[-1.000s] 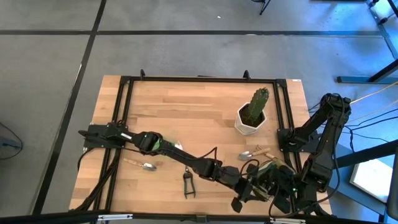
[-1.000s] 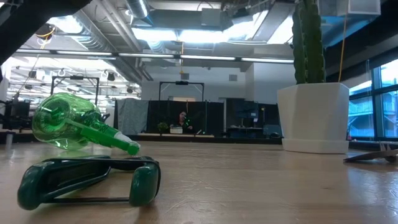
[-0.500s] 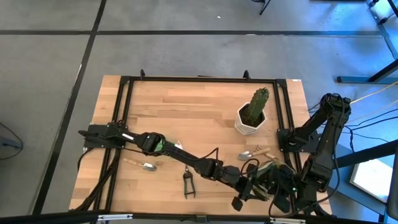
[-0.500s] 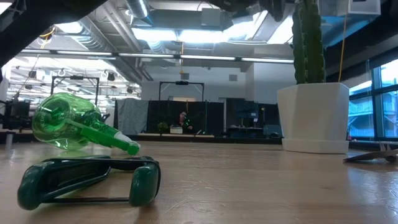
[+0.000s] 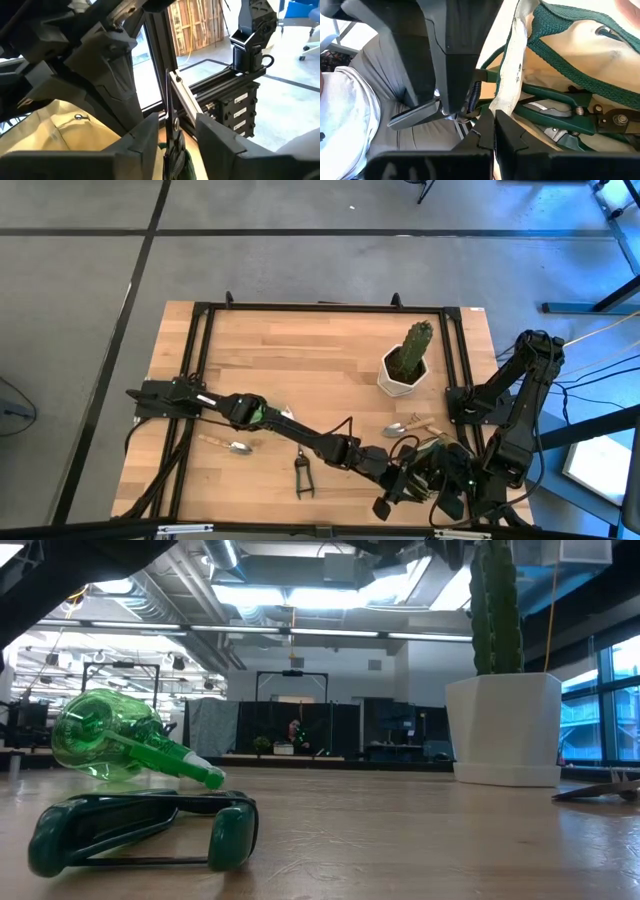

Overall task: Pick & Place Garden tools in Gardening bag
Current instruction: Put the top grafting pruner into the side pocket of the white bag

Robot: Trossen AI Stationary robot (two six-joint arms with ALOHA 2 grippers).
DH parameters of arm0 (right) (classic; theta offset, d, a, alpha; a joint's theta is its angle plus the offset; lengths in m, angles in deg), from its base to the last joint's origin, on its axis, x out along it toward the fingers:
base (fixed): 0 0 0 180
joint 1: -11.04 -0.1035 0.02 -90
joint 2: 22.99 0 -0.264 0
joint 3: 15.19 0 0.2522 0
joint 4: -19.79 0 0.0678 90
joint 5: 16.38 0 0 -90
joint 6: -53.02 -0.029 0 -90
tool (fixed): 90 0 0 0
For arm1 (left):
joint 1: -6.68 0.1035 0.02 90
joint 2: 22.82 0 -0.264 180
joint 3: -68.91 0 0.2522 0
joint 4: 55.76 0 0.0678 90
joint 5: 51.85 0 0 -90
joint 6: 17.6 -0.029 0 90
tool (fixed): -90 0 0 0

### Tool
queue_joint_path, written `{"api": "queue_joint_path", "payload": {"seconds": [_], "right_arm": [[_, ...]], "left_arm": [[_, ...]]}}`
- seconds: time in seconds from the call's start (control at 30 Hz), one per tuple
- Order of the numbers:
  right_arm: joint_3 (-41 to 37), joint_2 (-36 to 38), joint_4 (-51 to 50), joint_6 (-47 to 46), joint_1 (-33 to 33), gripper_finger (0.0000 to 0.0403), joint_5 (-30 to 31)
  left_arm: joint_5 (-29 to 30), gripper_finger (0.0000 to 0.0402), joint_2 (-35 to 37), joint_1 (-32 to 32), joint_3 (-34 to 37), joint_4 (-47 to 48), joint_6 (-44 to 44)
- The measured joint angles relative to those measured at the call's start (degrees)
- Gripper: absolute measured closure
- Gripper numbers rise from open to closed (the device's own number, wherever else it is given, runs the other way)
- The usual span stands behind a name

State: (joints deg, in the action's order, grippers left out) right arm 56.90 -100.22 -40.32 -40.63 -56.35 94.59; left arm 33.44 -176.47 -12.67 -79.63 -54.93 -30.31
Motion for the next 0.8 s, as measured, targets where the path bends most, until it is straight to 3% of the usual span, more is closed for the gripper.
{"api": "queue_joint_path", "payload": {"seconds": [0.23, 0.8], "right_arm": [[0.0, 0.0, -0.3, 0.0, 0.0, 0.0403, 0.6], [-0.1, 0.0, -0.6, -1.9, -2.7, 0.0403, 3.4]], "left_arm": [[-2.5, 0.0385, 0.0, 0.7, 0.0, 2.0, 1.0], [4.8, 0.0398, 0.0, -0.4, 1.2, 0.7, 1.9]]}}
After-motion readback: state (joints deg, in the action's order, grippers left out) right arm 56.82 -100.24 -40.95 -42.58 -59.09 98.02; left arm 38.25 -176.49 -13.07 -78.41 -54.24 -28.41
